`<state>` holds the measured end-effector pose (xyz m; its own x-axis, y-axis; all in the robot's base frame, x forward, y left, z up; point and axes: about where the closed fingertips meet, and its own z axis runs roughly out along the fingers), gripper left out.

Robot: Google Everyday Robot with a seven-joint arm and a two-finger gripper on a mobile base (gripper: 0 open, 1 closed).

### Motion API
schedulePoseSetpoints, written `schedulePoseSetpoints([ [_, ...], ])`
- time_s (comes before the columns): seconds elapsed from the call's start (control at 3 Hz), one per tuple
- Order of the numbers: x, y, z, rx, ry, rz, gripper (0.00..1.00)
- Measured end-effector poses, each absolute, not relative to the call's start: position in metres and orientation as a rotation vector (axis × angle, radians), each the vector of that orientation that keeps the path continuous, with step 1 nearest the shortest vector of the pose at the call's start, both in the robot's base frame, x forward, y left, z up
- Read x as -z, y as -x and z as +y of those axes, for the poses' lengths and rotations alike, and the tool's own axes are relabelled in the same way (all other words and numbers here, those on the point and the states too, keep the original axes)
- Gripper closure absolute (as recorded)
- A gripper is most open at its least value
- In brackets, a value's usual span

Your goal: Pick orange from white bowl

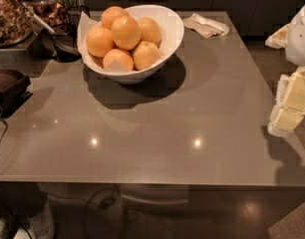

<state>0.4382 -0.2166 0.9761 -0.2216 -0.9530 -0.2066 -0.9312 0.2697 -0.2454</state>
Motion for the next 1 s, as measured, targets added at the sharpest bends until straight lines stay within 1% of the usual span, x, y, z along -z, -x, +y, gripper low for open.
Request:
schedulePoseSetpoints([
  [0.33, -0.978, -0.440, -0.215, 0.107, 1.718, 2.231, 0.00],
  [0.67, -0.982, -0.460, -0.192, 0.060, 1.708, 2.277, 0.00],
  [1.0, -0.991, -0.538, -0.129, 0.069, 1.736, 2.307, 0.00],
])
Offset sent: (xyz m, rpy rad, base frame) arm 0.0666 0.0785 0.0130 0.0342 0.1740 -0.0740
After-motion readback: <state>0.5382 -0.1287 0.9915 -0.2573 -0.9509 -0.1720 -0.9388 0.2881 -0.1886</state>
